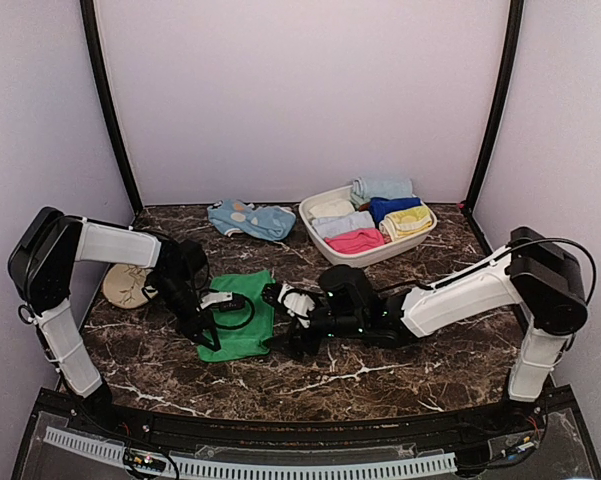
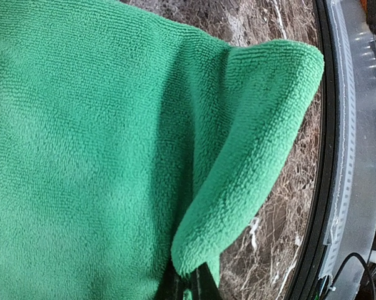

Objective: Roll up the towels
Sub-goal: Roll the towel at the center of the board.

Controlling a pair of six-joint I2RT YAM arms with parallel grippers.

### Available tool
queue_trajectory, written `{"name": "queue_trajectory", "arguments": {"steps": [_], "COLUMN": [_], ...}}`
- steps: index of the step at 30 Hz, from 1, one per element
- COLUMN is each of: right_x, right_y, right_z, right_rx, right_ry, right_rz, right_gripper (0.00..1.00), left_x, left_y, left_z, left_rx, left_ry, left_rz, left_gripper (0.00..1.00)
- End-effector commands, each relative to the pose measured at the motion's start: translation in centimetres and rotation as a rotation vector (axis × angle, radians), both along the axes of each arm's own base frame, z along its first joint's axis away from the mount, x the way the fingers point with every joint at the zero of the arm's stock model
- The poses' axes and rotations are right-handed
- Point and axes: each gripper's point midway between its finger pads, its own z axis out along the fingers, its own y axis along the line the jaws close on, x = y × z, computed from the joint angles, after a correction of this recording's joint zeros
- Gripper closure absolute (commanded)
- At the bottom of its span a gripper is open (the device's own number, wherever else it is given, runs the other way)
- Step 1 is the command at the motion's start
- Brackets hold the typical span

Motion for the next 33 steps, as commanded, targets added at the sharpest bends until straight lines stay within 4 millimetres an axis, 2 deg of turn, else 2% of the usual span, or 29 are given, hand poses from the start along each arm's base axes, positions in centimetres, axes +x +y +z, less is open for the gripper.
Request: {"name": "queue_trajectory", "arguments": {"steps": [1, 4, 10, 16, 20, 26, 28, 32, 33], "right_x": [-0.3, -0.2, -0.8, -1.3, -0.6, 0.6, 0.8, 1.1, 1.1], "right_y": [3.7, 4.7, 5.8, 7.0, 7.7, 7.5, 7.3, 6.8, 6.8], "right_z": [1.8, 0.6, -0.4, -1.9, -2.5, -3.7, -4.0, -4.8, -5.0], "right_rx": [0.132, 0.141, 0.186, 0.155, 0.140, 0.114, 0.106, 0.079, 0.070], "right_ry": [0.040, 0.086, 0.207, 0.308, 0.389, 0.543, 0.593, 0.671, 0.684], "right_rz": [0.070, 0.069, 0.085, 0.117, 0.112, 0.072, 0.063, 0.024, 0.015], "right_gripper": [0.21, 0.22, 0.28, 0.41, 0.57, 0.88, 0.99, 1.00, 1.00], "left_x": [0.2, 0.4, 0.8, 1.1, 1.2, 1.5, 1.8, 2.3, 2.4], "left_y": [0.2, 0.3, 0.1, 0.2, 0.4, 0.7, 0.8, 0.8, 0.8], "left_z": [-0.2, -0.1, 0.3, 0.3, 0.4, 0.6, 0.9, 2.2, 2.8], "left_rx": [0.015, 0.013, -0.012, -0.011, -0.014, -0.013, -0.013, -0.036, -0.050], "left_ry": [-0.020, -0.047, -0.105, -0.142, -0.171, -0.234, -0.270, -0.365, -0.392], "left_rz": [0.004, 0.005, 0.018, 0.026, 0.025, 0.021, 0.021, 0.016, 0.010], "left_gripper": [1.00, 1.00, 0.98, 0.94, 0.92, 0.86, 0.79, 0.54, 0.52]}}
